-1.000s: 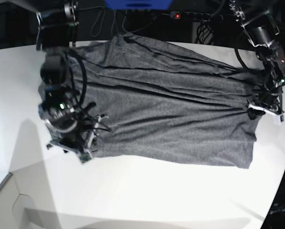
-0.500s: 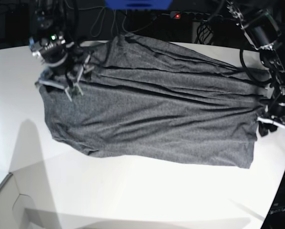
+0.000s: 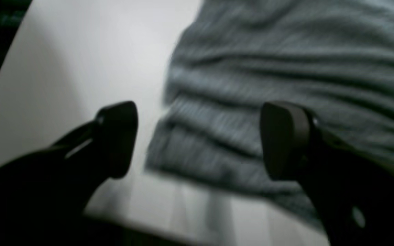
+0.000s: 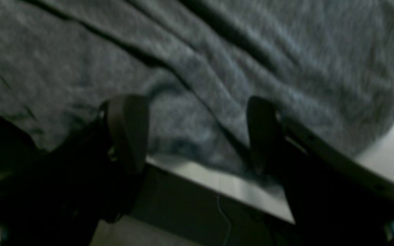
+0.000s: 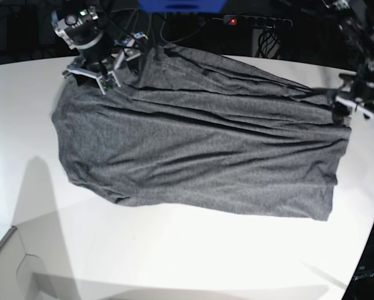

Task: Layout the t-shirt on the table in an organized manner, then fold the t-shirt properly
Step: 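Pull the grasped shirt corners apart with both grippers to stretch it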

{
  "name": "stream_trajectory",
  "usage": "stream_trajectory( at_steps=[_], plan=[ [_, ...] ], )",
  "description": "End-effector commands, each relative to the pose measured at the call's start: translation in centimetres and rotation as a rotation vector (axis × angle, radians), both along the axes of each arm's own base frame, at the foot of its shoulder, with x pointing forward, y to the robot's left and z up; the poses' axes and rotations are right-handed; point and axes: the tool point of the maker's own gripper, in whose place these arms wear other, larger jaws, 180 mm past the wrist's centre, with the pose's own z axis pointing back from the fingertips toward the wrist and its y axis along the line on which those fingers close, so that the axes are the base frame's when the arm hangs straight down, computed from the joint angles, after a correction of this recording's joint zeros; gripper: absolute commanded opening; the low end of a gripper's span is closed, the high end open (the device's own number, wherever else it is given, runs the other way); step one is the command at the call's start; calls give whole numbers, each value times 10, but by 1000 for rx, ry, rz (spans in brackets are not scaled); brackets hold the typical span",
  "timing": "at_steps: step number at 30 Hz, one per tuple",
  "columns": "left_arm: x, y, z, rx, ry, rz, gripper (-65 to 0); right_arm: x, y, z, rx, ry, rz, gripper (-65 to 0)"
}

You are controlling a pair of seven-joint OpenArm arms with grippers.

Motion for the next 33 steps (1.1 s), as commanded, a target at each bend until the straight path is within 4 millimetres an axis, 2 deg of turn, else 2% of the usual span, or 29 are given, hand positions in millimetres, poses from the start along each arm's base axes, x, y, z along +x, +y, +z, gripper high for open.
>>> stream_trajectory(
  at_steps=[1, 8, 14, 20, 24, 29, 33],
  plan=[
    [4, 7, 12, 21, -42, 4, -108, 3, 9, 9, 28, -35, 11, -202],
    [-7, -2, -20, -33, 32, -68, -109, -14, 30, 4, 67, 3, 56, -202],
    [-11, -1, -24, -36, 47, -67, -108, -26, 39, 1, 83, 30, 72, -202],
    [-15, 19, -15, -10, 32, -24, -107, -38, 64, 1, 129, 53, 123, -200],
    [-22, 25, -31, -34, 76, -11, -107, -41, 79, 4, 158, 55, 157, -199],
    [-21, 24, -47, -81, 97, 4, -107, -40, 80, 3, 159, 56, 158, -199],
    [-20, 21, -50, -93, 99, 3, -107, -39, 79, 2, 157, 54, 156, -199]
  ],
)
